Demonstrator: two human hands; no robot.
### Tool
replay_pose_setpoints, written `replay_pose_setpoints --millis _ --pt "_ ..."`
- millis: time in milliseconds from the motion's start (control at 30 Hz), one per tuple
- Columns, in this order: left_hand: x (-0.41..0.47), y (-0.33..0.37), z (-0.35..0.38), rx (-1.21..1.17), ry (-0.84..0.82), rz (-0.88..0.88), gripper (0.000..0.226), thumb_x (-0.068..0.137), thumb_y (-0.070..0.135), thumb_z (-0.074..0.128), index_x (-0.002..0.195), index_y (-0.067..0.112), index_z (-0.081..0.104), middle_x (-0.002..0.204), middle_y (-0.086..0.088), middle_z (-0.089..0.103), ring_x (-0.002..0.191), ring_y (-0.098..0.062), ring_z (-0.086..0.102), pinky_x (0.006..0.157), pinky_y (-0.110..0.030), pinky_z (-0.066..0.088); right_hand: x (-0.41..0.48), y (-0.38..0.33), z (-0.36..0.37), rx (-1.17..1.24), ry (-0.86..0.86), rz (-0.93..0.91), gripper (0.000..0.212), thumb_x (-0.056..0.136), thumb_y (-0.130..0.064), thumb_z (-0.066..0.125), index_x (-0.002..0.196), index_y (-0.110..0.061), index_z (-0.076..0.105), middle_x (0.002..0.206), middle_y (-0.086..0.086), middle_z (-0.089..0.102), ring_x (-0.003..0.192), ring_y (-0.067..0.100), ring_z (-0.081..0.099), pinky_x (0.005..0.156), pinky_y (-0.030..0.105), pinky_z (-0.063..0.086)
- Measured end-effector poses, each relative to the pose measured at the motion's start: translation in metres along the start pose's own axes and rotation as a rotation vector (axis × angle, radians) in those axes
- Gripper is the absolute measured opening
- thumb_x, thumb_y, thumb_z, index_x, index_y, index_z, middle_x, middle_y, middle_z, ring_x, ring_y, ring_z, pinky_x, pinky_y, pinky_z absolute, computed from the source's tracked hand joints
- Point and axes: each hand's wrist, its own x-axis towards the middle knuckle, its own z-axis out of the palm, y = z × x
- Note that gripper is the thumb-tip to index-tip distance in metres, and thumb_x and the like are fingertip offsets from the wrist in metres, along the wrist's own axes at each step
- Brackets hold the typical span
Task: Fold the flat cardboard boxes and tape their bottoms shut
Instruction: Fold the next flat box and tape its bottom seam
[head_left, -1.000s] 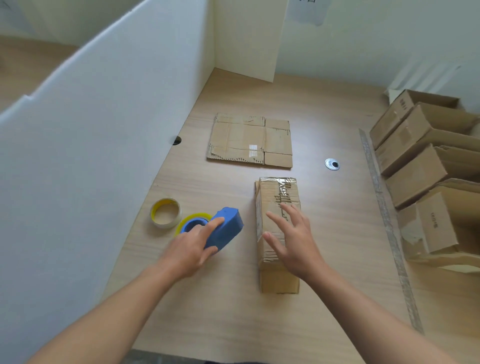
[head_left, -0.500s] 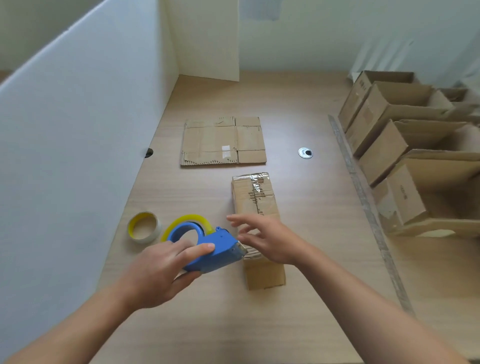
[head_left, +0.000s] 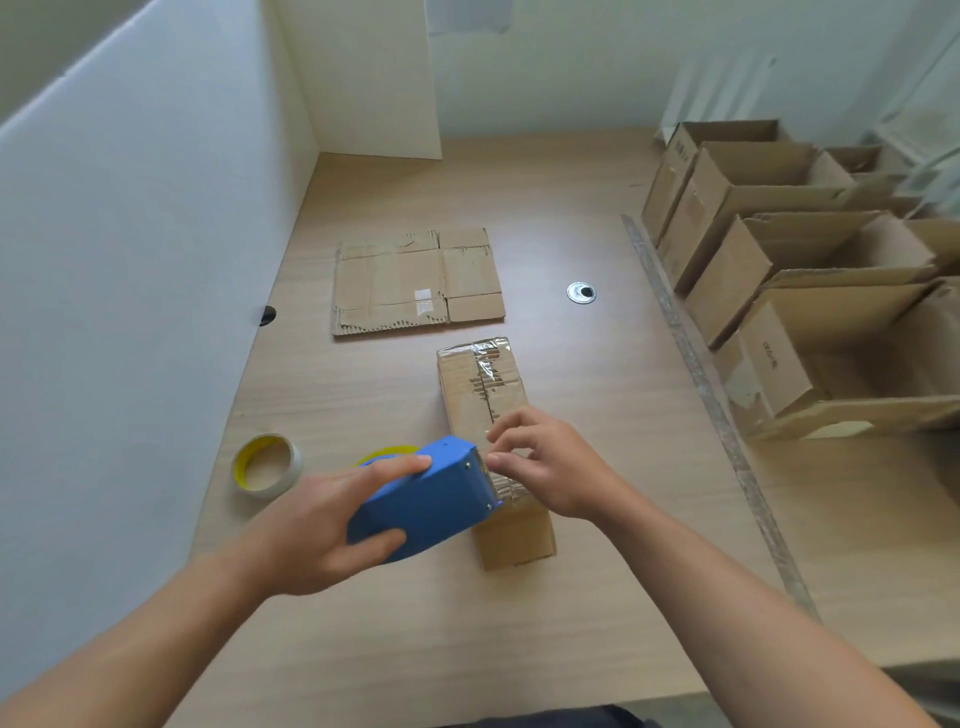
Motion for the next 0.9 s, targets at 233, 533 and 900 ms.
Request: replay_pose_setpoints --millis 233,533,900 --pt "-0.004 -0.016 -0.031 -0.138 -0.191 -0.225 0.064 0.071 0.053 0.06 0.127 0.07 0.034 0.106 0.032 0.06 0.089 -0.003 0.063 0.071 -0.018 0.051 -0.036 0.039 -0.05 0.108 0.19 0.225 0.018 0.092 -0.015 0.068 0.074 -0.016 0.074 0.105 -0.002 0.059 0.098 0.011 0.059 0.092 0.035 0.047" --pt "0.028 -0.023 -0.008 -0.144 -0.399 -0.477 0.052 0.064 0.05 0.063 0.111 0.067 0.048 0.102 0.028 0.062 0.089 0.006 0.06 0.077 -0.022 0.052 -0.039 0.066 -0.026 -0.056 0.131 0.373 0.024 0.095 -0.028 0.065 0.078 -0.013 0.058 0.097 0.007 0.056 0.078 0.015 0.053 0.08 0.036 0.048" --pt "0.059 -0.032 0.004 -0.076 -0.518 -0.589 0.055 0.064 0.048 0.061 0.117 0.054 0.05 0.107 0.02 0.06 0.093 -0.004 0.059 0.074 -0.024 0.048 -0.016 0.094 -0.001 -0.047 0.109 0.597 0.022 0.096 -0.031 0.061 0.083 -0.015 0.067 0.073 -0.006 0.057 0.08 0.017 0.054 0.062 0.027 0.037"
